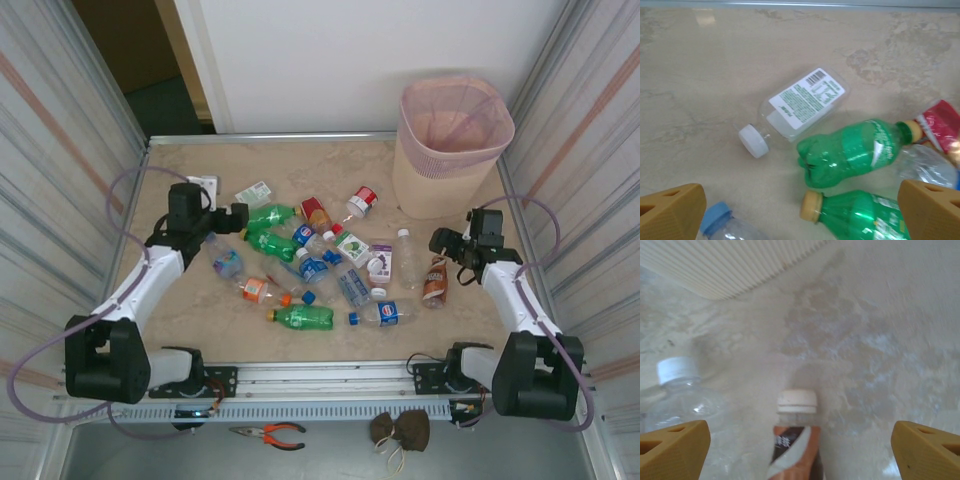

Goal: Put the plastic bottles in the bin

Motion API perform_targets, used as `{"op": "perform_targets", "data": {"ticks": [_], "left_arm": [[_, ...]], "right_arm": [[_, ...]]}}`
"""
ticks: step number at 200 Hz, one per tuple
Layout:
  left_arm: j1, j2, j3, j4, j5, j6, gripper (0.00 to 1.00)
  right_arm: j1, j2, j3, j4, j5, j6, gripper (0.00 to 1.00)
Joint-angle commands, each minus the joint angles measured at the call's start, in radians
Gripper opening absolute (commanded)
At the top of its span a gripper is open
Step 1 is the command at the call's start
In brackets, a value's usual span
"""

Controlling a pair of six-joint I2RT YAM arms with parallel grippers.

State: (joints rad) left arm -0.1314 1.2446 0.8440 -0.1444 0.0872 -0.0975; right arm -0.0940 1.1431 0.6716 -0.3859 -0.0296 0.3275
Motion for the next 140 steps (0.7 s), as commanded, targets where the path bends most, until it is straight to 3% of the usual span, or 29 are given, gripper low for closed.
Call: {"op": "perform_targets", "data": {"ticks": [1, 56, 94, 140], "left_arm": [[-0.003, -0.051, 0.064, -0.228, 0.099, -0.057, 0.99], [0.019, -0.065, 0.197, -0.425, 0.316, 0.008, 0.99], [0.019, -0.07, 0.144, -0.327, 0.381, 0.053, 0.99], [0.048, -0.07, 0.124, -0.326, 0.412, 0.069, 0.99]], "right_arm": [[-0.022, 0.03, 0.034, -0.11, -0.031, 0.053, 0.89], [-0.027, 0.165, 0.096, -0.134, -0.103, 0.01, 0.8], [-0.009, 0.244, 0.137, -0.147, -0.11, -0.005, 0.75], [0.003, 0.339, 0.178, -0.156, -0.094, -0.007, 0.67]]}}
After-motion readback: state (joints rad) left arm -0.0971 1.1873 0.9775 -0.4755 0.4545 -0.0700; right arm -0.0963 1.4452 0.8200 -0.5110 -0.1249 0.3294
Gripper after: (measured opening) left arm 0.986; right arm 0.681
